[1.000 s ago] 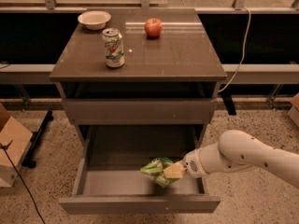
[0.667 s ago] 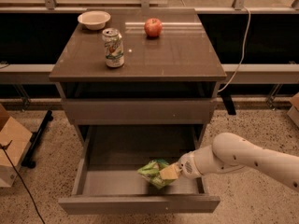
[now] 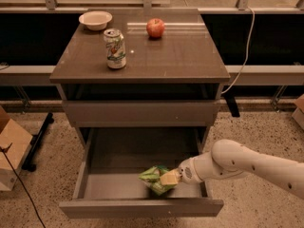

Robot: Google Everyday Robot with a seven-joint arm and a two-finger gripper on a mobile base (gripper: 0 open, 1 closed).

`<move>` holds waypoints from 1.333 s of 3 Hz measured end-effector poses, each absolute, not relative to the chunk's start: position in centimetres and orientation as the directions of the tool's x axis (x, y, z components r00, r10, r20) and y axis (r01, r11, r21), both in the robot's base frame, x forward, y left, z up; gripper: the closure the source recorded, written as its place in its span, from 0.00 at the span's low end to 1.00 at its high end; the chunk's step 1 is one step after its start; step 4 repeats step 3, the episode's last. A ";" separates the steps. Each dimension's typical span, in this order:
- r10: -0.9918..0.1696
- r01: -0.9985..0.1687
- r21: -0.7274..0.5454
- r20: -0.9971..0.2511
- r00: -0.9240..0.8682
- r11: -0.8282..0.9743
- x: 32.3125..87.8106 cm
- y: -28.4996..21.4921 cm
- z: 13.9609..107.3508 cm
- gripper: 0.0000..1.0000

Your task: Place green rice chip bag into middle drawer

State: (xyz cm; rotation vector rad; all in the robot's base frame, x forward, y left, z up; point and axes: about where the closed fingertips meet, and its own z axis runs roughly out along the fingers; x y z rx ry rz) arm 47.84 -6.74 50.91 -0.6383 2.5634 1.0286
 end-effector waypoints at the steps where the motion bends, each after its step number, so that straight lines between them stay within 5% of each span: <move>1: -0.292 -0.510 0.574 -0.432 -0.853 0.641 47.7 -6.6 50.9 0.53; 3: -0.296 -0.511 0.576 -0.429 -0.853 0.637 47.6 -6.3 50.7 0.06; 4: -0.296 -0.511 0.576 -0.429 -0.853 0.637 47.6 -6.3 50.7 0.06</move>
Offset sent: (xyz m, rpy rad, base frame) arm -0.0007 0.0012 -0.0003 -0.0002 0.0005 0.0035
